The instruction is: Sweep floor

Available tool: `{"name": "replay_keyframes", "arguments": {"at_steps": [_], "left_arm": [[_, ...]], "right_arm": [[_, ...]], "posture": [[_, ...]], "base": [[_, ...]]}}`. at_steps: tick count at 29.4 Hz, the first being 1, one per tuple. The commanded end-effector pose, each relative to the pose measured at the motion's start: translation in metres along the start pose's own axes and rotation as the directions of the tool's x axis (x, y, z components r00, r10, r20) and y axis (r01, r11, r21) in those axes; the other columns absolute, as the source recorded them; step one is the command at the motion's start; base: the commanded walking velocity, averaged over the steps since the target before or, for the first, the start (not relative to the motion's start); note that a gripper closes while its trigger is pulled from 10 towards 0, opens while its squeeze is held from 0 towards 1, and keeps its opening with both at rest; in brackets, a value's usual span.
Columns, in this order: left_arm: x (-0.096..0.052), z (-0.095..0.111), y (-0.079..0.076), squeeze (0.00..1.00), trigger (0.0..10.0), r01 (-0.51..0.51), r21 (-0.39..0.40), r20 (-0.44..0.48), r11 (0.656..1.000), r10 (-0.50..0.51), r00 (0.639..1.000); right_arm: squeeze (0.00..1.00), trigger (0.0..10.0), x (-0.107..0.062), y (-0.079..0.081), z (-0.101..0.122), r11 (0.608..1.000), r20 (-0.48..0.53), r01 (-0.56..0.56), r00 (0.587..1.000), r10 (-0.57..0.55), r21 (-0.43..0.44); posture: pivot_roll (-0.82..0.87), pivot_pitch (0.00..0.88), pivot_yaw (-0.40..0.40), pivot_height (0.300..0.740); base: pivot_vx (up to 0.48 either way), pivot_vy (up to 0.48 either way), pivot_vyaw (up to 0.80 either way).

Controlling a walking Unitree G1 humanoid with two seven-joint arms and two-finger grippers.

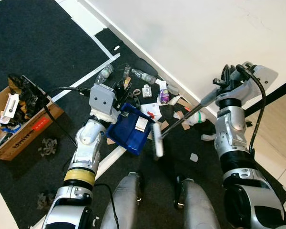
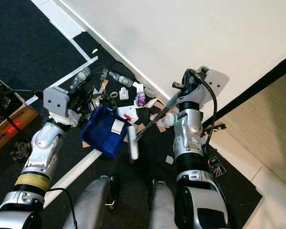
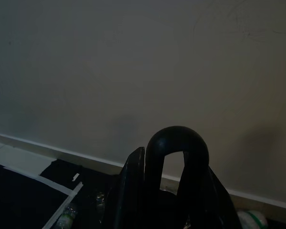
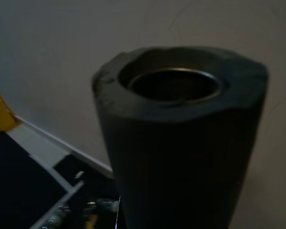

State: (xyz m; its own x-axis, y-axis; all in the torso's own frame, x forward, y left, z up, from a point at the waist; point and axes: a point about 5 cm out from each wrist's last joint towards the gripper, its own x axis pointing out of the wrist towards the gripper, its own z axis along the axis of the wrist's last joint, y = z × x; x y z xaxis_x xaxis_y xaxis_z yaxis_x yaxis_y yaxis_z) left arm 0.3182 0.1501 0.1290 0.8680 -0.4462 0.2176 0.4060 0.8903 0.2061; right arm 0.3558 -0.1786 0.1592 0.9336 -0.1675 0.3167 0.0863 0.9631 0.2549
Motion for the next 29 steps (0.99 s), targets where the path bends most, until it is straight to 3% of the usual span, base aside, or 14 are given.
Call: {"name": "replay_keyframes", "arguments": {"at_steps": [1,12,18,25,29], "left_arm": [[-0.01,-0.03,-0.027,0.0,10.0,0.043,-0.146,-0.128,0.988,-0.063,0.99],[-0.013,-0.031,-0.03,0.0,10.0,0.053,-0.148,-0.138,0.988,-0.073,0.988],[-0.016,-0.034,-0.031,0.0,10.0,0.047,-0.165,-0.153,0.985,-0.072,0.986],[-0.04,-0.05,-0.034,0.0,10.0,0.008,-0.186,-0.256,0.983,-0.057,0.965],[-0.044,-0.054,-0.033,0.0,10.0,-0.01,-0.195,-0.283,0.981,-0.047,0.958]], "right_arm": [[0.0,10.0,-0.001,-0.003,0.002,0.998,-0.002,-0.007,1.0,0.007,-0.059],[0.0,10.0,-0.004,-0.002,-0.005,0.984,-0.044,-0.034,0.999,0.026,-0.175],[0.0,10.0,-0.015,-0.007,-0.033,0.974,-0.211,-0.023,0.977,-0.025,-0.223],[0.0,10.0,-0.021,0.008,-0.047,0.99,-0.269,0.006,0.962,-0.044,-0.137],[0.0,10.0,-0.021,0.009,-0.049,0.995,-0.272,0.041,0.96,-0.063,-0.087]], "posture": [[0.12,0.269,-0.008,0.74],[0.13,0.275,-0.01,0.74],[0.13,0.283,-0.012,0.74],[0.16,0.295,-0.005,0.74],[0.17,0.297,-0.004,0.74]], "base": [[0.0,0.0,0.0],[0.0,0.0,0.0],[0.0,0.0,0.0],[0.0,0.0,0.0],[0.0,0.0,0.0]]}}
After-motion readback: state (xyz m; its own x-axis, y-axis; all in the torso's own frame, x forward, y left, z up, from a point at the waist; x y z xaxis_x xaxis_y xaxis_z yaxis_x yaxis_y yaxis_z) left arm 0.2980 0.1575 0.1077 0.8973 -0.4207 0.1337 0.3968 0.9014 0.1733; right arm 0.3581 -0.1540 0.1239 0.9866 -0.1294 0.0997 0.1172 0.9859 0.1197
